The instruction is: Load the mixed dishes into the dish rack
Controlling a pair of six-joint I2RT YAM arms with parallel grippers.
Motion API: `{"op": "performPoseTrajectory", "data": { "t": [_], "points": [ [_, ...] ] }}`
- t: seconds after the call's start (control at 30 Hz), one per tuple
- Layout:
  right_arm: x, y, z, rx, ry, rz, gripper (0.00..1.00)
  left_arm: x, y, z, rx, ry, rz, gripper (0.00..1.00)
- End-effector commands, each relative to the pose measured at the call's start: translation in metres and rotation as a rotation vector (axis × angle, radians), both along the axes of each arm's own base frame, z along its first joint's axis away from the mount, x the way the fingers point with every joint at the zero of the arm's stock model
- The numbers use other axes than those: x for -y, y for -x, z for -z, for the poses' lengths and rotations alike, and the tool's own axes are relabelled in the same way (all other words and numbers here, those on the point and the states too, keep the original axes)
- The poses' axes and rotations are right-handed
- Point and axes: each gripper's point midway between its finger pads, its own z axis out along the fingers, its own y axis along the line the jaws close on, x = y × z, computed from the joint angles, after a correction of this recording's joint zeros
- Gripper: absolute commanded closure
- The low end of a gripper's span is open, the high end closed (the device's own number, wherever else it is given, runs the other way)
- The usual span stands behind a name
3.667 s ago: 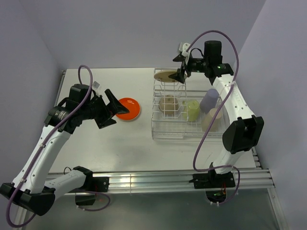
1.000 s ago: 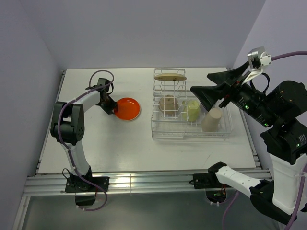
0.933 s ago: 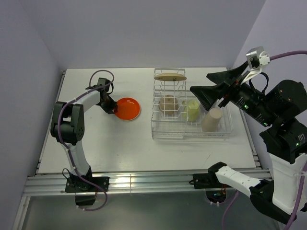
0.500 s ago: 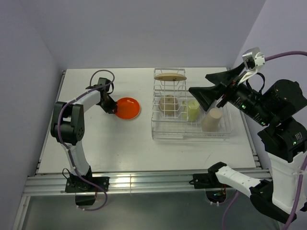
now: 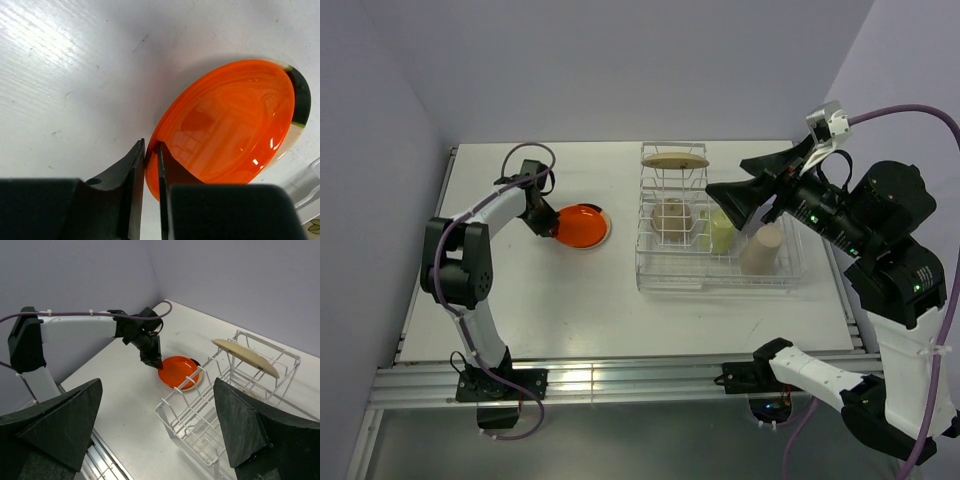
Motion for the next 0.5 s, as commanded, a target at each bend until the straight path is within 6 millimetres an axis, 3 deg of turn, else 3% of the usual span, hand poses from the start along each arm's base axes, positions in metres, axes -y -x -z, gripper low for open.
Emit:
{"op": "performPoseTrajectory", "data": {
  "t": [0.0,0.27,0.47],
  "points": [
    [0.002,-0.006,-0.008,0.024,-0.027,0.032,0.0,-0.013,0.003,-0.021,0.026,-0.054,-0.018,1.0],
    [0.003,-0.022,0.009,-0.101,-0.078,0.104,0.0,-0.007,0.005,-0.052,0.093,0.0,-0.042,1.0],
    [0.002,-0.022,0.005,-0.091,-0.088,0.103,0.0,-0.003,0.007,-0.077,0.16,0.046,-0.065,1.0]
  ]
}}
